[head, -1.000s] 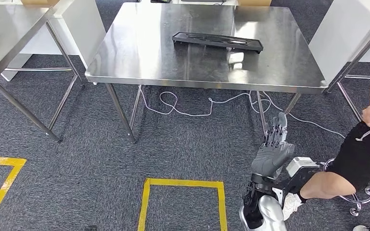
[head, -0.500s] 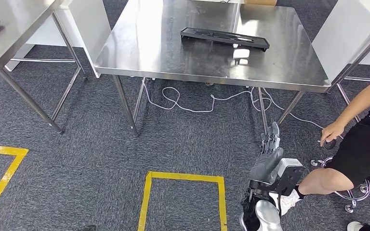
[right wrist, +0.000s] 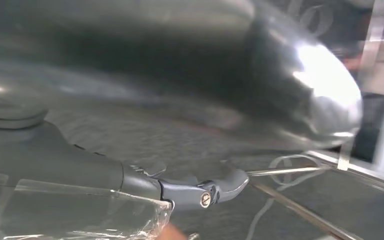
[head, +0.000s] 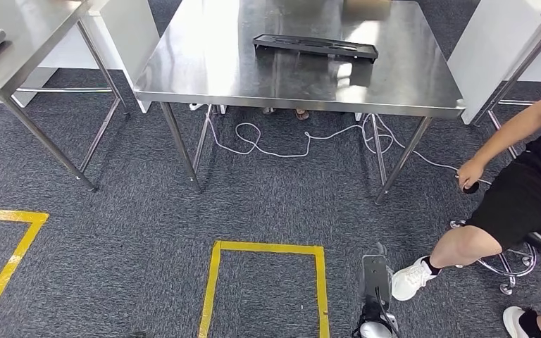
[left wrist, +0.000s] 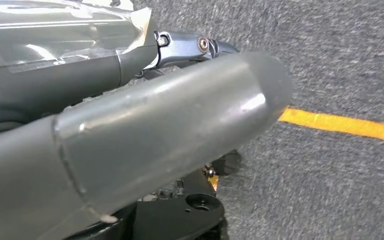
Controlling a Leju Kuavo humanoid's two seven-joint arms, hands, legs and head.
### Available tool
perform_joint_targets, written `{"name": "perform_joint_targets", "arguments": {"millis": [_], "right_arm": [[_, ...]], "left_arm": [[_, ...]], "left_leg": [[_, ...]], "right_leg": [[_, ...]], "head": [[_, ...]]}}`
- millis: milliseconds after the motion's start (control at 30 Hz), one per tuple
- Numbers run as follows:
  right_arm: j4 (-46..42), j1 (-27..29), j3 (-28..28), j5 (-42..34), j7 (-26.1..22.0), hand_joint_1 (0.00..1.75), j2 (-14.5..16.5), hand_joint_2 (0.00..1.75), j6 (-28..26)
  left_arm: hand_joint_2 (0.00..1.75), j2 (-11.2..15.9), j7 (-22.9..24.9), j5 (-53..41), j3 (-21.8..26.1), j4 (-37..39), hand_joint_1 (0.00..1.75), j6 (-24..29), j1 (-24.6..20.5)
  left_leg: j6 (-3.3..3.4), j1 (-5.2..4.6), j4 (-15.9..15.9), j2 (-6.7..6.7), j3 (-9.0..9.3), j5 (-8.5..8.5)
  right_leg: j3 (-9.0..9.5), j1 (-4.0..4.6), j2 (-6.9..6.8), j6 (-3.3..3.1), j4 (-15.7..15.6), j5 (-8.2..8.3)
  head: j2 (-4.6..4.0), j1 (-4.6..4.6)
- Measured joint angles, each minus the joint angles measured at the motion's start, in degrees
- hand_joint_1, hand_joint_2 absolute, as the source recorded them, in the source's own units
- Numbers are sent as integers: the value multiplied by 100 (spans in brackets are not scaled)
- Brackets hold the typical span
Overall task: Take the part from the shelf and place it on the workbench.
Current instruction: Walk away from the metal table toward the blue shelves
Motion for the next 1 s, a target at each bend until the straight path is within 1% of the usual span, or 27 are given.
{"name": "perform_joint_targets", "arguments": {"millis": [33, 67, 100, 133, 167, 200, 233, 267, 300, 333, 433, 467, 500, 533, 600, 633, 667, 700, 733, 767, 800, 833, 867, 900, 933, 967, 1000], "right_arm": [[225, -48, 1, 146, 163, 0, -13, 0, 51], [476, -82, 3, 266, 347, 0, -35, 0, 175], [738, -92, 5, 362, 542, 0, -67, 0, 350], [986, -79, 15, 442, 744, 0, -103, 0, 544], [1208, -51, 33, 527, 953, 0, -140, 0, 748], [1407, -14, 62, 624, 1161, 0, -177, 0, 969], [1580, 26, 103, 719, 1343, 0, -209, 0, 1204], [1707, 57, 138, 788, 1479, 0, -234, 0, 1399], [1788, 82, 163, 834, 1561, 0, -250, 0, 1538], [1826, 95, 176, 857, 1590, 0, -257, 0, 1599], [1832, 98, 179, 861, 1594, 0, -258, 0, 1607], [1872, 114, 196, 891, 1637, 0, -267, 0, 1651], [1982, 176, 255, 968, 1773, 0, -284, 0, 1751], [2155, 285, 364, 1111, 2021, 0, -316, 0, 1914], [2487, 510, 600, 1407, 2534, 0, -389, 0, 2190], [2577, 578, 682, 1504, 2700, 0, -421, 0, 2258], [2611, 599, 723, 1539, 2766, 0, -446, 0, 2267], [2634, 612, 755, 1563, 2815, 0, -468, 0, 2281], [2651, 618, 781, 1584, 2850, 0, -486, 0, 2294], [2662, 623, 804, 1600, 2872, 0, -505, 0, 2305], [2672, 628, 823, 1615, 2882, 0, -514, 0, 2309], [2682, 636, 842, 1629, 2888, 0, -522, 0, 2308], [2694, 649, 863, 1642, 2896, 0, -529, 0, 2301], [2708, 659, 885, 1656, 2904, 0, -526, 0, 2286], [2718, 666, 903, 1665, 2914, 0, -527, 0, 2264], [2727, 670, 916, 1667, 2924, 0, -527, 0, 2234], [2731, 669, 924, 1663, 2928, 0, -526, 0, 2200]], "left_arm": [[0, 0, -16, -1, -11, 0, 0, 4, 0], [0, 0, -35, -3, -25, 1, 0, 7, 1], [0, 0, -51, -10, -38, 1, 0, 9, 1], [0, 0, -62, -22, -51, 1, 0, 7, 2], [0, 0, -67, -35, -62, 0, 0, 3, 1], [0, 1, -66, -49, -73, -1, 0, -4, -1], [0, 3, -60, -62, -86, -1, 0, -11, -6], [0, 5, -54, -69, -97, -2, 0, -18, -11], [0, 7, -49, -76, -105, -2, 0, -22, -15], [0, 9, -46, -79, -108, -2, 0, -23, -17], [0, 9, -46, -79, -109, -2, 0, -23, -17], [0, 9, -45, -79, -115, -2, 0, -23, -18], [0, 9, -34, -85, -133, -2, 0, -25, -18], [0, 7, -15, -92, -164, -2, 0, -26, -19], [0, 3, 33, -105, -219, -2, 0, -26, -20], [0, -1, 49, -105, -232, -1, 0, -25, -20], [0, -3, 58, -103, -233, -1, 0, -23, -20], [0, -4, 66, -102, -234, -1, 0, -24, -20], [0, -6, 74, -102, -235, -1, 0, -25, -20], [0, -7, 82, -102, -236, -1, 0, -26, -21], [0, -8, 88, -103, -237, -2, 0, -27, -22], [0, -9, 96, -103, -238, -2, 0, -27, -23], [0, -11, 100, -103, -238, -1, 0, -27, -22], [0, -11, 105, -103, -238, -1, 0, -26, -21], [0, -12, 110, -103, -239, 0, 0, -25, -20], [0, -11, 113, -102, -239, 1, 0, -23, -17], [0, -11, 115, -102, -239, 1, 0, -22, -16]], "left_leg": [[-17, 3, 393, -3, -105, -255], [-31, 5, 725, -5, -169, -404], [-40, 8, 903, -4, -157, -428], [-42, 12, 886, -3, -48, -352], [-34, 16, 662, -3, 164, -221], [-17, 20, 294, -7, 452, -105], [7, 15, -104, -16, 739, -36], [29, 10, -417, -25, 960, -9], [45, 3, -603, -33, 1090, -17], [52, -4, -671, -36, 1132, -25], [52, -4, -672, -36, 1133, -26], [56, -8, -675, -35, 1123, -29], [101, -1, -717, -26, 1101, -17], [175, -8, -759, -5, 1009, 49], [312, -20, -837, 44, 784, 225], [331, -34, -836, 62, 664, 319], [313, -32, -832, 68, 603, 368], [291, -30, -827, 71, 551, 414], [261, -37, -818, 73, 505, 456], [225, -45, -811, 77, 476, 498], [188, -55, -804, 81, 458, 536], [154, -64, -801, 85, 449, 572], [120, -62, -802, 88, 445, 608], [94, -50, -777, 82, 421, 604], [69, -39, -705, 74, 378, 519], [46, -26, -534, 64, 307, 327], [27, -16, -256, 53, 213, 52]], "right_leg": [[-57, 16, -6, -36, 4, 46], [-108, 34, -11, -44, 8, 85], [-155, 45, -19, -39, 14, 121], [-197, 52, -27, -25, 20, 149], [-234, 54, -33, -6, 31, 173], [-264, 55, -36, 15, 48, 193], [-297, 70, -36, 37, 73, 206], [-322, 86, -36, 52, 95, 215], [-339, 101, -36, 61, 112, 220], [-353, 116, -37, 65, 122, 221], [-353, 116, -37, 67, 121, 223], [-354, 115, -39, 85, 123, 235], [-382, 122, -40, 134, 134, 257], [-546, 112, -33, 150, 520, 29], [-835, 88, -18, 212, 1374, -411], [-863, 63, -10, 234, 1683, -583], [-672, 52, -10, 301, 1498, -469], [-386, 40, -11, 351, 1119, -345], [-65, 37, -10, 375, 657, -276], [176, 55, -1, 367, 285, -256], [314, 73, 9, 340, 31, -270], [351, 100, 19, 307, -76, -290], [315, 110, 26, 266, -79, -273], [274, 76, 18, 217, -78, -242], [238, 51, 11, 152, -74, -199], [190, 26, 1, 80, -78, -148], [135, 17, -8, 20, -79, -96]], "head": [[1, -6], [1, -8], [1, -7], [1, -8], [0, -9], [1, -10], [1, -9], [1, -8], [2, -6], [2, -4], [2, -3], [2, -2], [2, -1], [2, 13], [1, 41], [1, 56], [1, 56], [1, 59], [1, 59], [2, 55], [1, 56], [1, 51], [1, 43], [1, 40], [1, 30], [1, 17], [1, 8]]}}
